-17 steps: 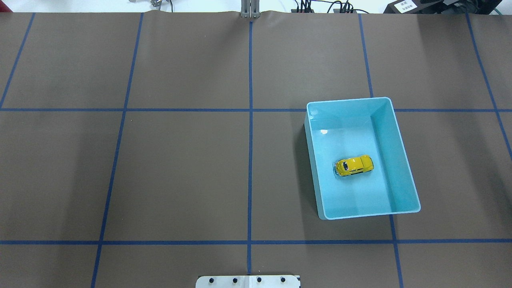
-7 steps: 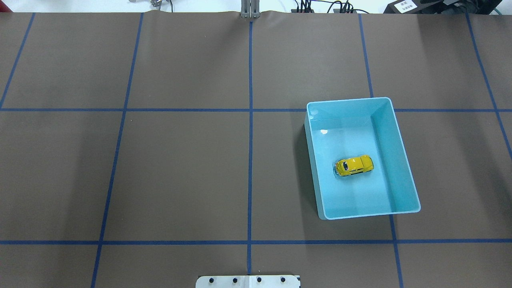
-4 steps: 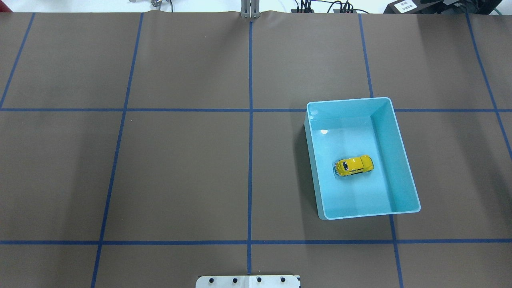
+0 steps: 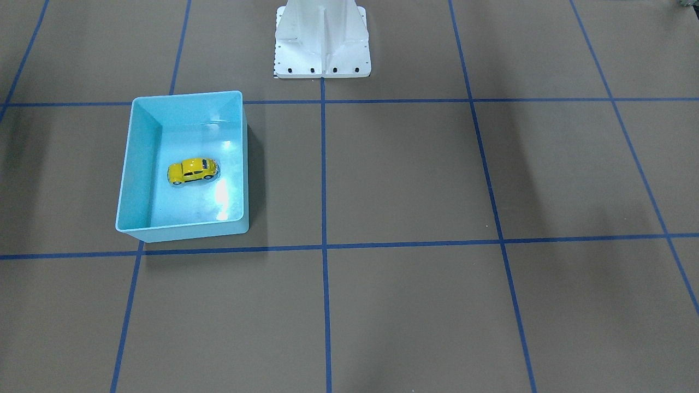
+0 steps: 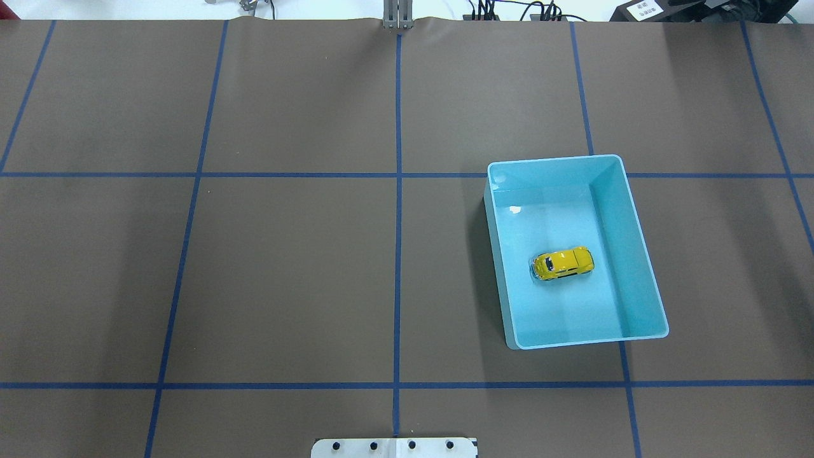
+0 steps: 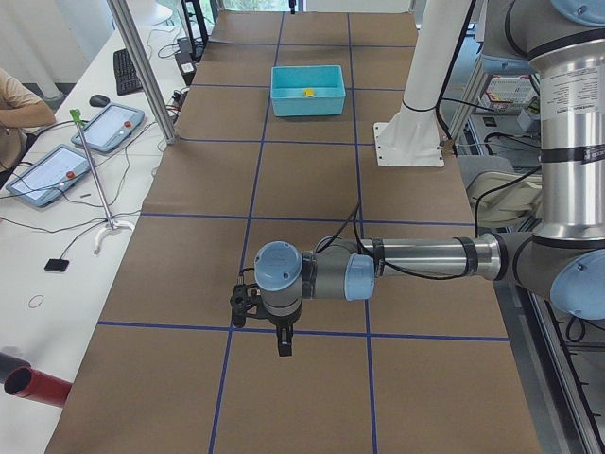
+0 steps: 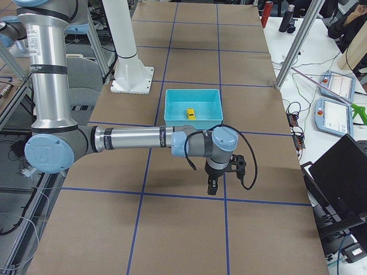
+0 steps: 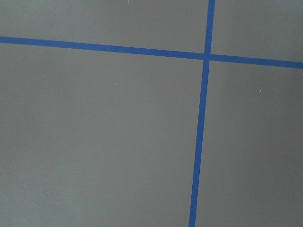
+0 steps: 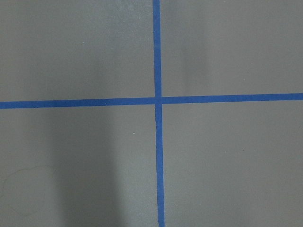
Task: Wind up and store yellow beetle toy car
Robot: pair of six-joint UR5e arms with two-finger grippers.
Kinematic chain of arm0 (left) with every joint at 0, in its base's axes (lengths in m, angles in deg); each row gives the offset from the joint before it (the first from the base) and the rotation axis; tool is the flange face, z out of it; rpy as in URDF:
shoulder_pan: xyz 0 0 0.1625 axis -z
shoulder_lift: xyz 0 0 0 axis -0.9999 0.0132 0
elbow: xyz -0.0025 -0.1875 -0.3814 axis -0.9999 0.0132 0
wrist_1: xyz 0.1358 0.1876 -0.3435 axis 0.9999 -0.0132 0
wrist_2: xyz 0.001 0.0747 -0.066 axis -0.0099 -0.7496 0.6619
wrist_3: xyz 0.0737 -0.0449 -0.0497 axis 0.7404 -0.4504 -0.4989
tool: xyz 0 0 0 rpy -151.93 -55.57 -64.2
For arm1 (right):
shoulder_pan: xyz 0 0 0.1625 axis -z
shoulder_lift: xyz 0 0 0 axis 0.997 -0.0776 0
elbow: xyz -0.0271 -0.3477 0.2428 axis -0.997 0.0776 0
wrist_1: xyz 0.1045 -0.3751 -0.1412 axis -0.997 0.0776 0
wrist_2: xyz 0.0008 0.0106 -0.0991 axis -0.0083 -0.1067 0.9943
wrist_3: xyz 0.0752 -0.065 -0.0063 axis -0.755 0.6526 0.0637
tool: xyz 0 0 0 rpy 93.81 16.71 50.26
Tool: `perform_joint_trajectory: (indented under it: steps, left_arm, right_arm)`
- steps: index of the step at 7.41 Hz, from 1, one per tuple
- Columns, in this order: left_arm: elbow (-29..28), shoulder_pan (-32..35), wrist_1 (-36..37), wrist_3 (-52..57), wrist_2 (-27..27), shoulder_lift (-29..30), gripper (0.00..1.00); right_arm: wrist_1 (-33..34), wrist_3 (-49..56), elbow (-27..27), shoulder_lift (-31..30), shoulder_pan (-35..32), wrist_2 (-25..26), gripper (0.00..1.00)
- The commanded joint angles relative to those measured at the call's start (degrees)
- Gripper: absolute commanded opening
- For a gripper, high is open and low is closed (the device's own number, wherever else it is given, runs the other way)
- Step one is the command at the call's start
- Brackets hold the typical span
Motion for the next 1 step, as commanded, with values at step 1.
perform_joint_trajectory:
  steps: [1]
  left_arm:
    - [0.0,-0.01,0.0,0.0,0.0,0.0,1.0]
  right_arm:
    - [0.06,-0.39,-0.07,-0.09,-0.04,-0.07,1.0]
